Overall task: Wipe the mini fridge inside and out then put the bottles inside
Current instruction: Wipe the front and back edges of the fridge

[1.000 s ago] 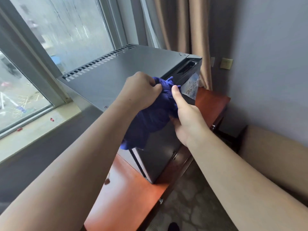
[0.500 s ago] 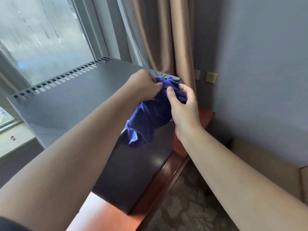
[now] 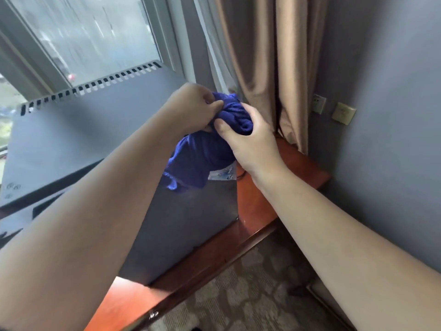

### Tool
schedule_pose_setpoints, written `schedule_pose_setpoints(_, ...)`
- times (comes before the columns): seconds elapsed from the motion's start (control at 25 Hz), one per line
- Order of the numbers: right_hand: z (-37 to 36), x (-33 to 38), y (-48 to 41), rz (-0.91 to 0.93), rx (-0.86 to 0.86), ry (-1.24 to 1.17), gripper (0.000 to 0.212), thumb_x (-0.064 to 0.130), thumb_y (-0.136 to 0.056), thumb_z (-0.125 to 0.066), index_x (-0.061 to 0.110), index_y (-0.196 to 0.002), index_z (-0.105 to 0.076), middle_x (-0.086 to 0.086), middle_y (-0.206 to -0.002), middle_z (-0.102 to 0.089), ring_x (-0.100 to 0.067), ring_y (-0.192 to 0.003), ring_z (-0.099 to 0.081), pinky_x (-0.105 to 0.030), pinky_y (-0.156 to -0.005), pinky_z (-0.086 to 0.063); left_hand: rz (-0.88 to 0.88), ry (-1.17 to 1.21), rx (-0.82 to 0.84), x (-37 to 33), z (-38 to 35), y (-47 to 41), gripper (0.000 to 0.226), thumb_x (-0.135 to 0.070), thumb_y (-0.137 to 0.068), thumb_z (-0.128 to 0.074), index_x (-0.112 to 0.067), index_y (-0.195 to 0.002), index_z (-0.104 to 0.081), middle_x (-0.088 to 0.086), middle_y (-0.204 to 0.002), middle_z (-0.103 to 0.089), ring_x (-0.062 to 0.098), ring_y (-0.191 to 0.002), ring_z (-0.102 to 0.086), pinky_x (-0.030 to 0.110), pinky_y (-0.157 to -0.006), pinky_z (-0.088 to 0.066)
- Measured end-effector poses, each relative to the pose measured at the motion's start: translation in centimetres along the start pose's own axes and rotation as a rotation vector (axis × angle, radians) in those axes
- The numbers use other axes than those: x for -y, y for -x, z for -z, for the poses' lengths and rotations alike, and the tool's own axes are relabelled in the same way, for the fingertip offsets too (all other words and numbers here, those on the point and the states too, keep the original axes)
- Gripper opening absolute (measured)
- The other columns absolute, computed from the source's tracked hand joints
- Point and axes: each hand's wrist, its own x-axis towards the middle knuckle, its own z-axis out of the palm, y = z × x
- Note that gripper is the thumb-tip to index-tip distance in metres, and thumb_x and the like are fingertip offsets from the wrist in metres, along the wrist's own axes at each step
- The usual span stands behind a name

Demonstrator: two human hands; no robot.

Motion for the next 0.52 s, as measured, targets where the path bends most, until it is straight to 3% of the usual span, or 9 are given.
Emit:
schedule_pose_setpoints(0.08,-0.5,0.4,0.4,0.032,0.013,0.034,0.072,0.051,-0.071,-0.078,0.025,-0.136,-0.064,0.008,-0.125,-0.073,-0.011,-0.12,-0.066,-0.037,-0.107,-0.052,0.028,-0.086,-0.012,0.2,0.7,1.4,0.025,-0.027,-0.101,-0.056,-0.012,-0.085,-0.069,0.014,-0.077,-0.076,0.028,-0.069,-0.076,0.027,-0.07,-0.054)
schedule_pose_setpoints(0.2,-2.5,1.1,1.9,0.032,0.107,0.066,0.077,0.063,-0.062,-0.071,0.029,-0.131,-0.067,0.009,-0.117,-0.077,-0.014,-0.115,-0.07,-0.041,-0.102,-0.056,0.117,-0.193,0.001,1.5,2.6,3.8,0.026,-0.024,-0.102,-0.054,-0.011,-0.084,-0.068,0.02,-0.078,-0.076,0.031,-0.073,-0.076,0.036,-0.079,-0.06)
schedule_pose_setpoints(0.32,-4.4,1.9,3.7,-0.047,0.268,0.056,0.078,0.069,-0.056,-0.07,0.036,-0.127,-0.067,0.01,-0.11,-0.077,-0.019,-0.108,-0.073,-0.047,-0.089,-0.062,0.231,-0.14,-0.013,3.7,4.5,6.1,0.024,-0.028,-0.101,-0.058,-0.011,-0.096,-0.074,0.014,-0.087,-0.077,0.026,-0.07,-0.077,0.035,-0.077,-0.06)
schedule_pose_setpoints(0.52,-8.3,3.7,7.4,-0.042,0.351,0.057,0.087,0.072,-0.055,-0.068,0.035,-0.134,-0.063,0.004,-0.119,-0.074,-0.023,-0.114,-0.07,-0.047,-0.09,-0.062,0.313,-0.018,-0.056,8.4,7.3,10.0,0.025,-0.031,-0.098,-0.062,-0.013,-0.095,-0.079,0.016,-0.09,-0.077,0.024,-0.067,-0.077,0.045,-0.087,-0.062)
